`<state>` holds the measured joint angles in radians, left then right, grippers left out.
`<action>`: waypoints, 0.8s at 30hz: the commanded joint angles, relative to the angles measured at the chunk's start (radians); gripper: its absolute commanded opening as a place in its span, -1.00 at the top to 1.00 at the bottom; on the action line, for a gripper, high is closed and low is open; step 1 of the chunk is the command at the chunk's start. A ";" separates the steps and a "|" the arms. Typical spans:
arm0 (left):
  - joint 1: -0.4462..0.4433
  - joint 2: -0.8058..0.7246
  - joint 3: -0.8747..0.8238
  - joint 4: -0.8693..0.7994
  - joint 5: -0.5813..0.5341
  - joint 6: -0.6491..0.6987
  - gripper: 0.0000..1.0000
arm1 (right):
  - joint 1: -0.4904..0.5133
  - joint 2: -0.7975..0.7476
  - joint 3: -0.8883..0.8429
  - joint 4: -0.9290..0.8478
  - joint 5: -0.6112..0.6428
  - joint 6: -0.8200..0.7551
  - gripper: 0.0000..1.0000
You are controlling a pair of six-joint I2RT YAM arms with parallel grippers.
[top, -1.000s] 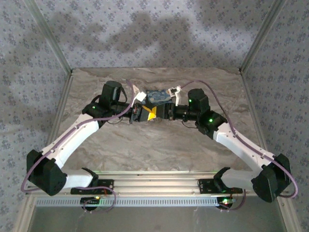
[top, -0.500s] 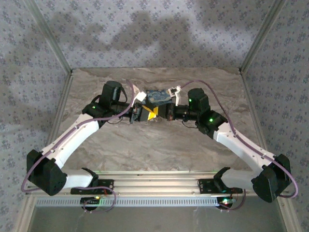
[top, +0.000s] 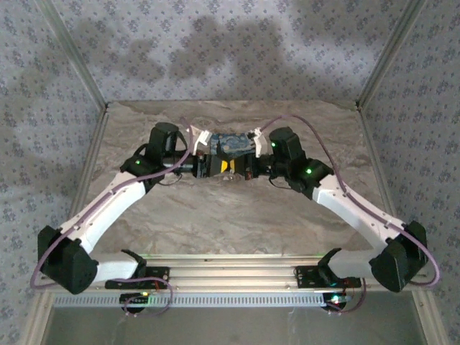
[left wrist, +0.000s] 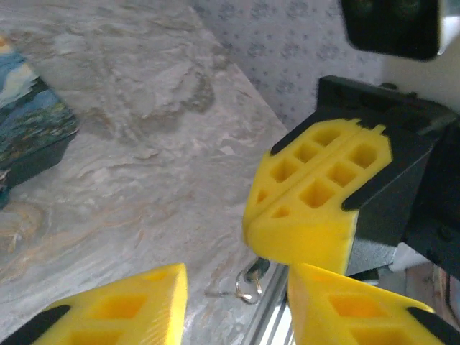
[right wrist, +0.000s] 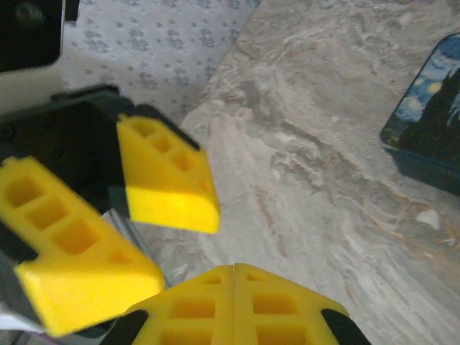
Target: Unlock a padlock with a key
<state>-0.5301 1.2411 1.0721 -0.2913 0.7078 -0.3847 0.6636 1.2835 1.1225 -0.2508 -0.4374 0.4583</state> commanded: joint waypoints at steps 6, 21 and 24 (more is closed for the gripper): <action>0.010 -0.164 -0.171 0.006 -0.124 -0.023 -0.06 | 0.020 0.070 0.079 -0.115 0.085 -0.181 1.00; 0.012 -0.245 -0.393 0.344 -0.011 -0.231 0.15 | 0.085 0.090 -0.013 -0.029 0.044 -0.157 1.00; 0.012 -0.269 -0.430 0.420 -0.009 -0.268 0.20 | 0.090 0.091 -0.024 -0.011 0.023 -0.147 1.00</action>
<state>-0.5236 1.0080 0.6628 -0.0090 0.6685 -0.6029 0.7452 1.3823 1.1099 -0.2977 -0.3847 0.3058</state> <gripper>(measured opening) 0.405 0.047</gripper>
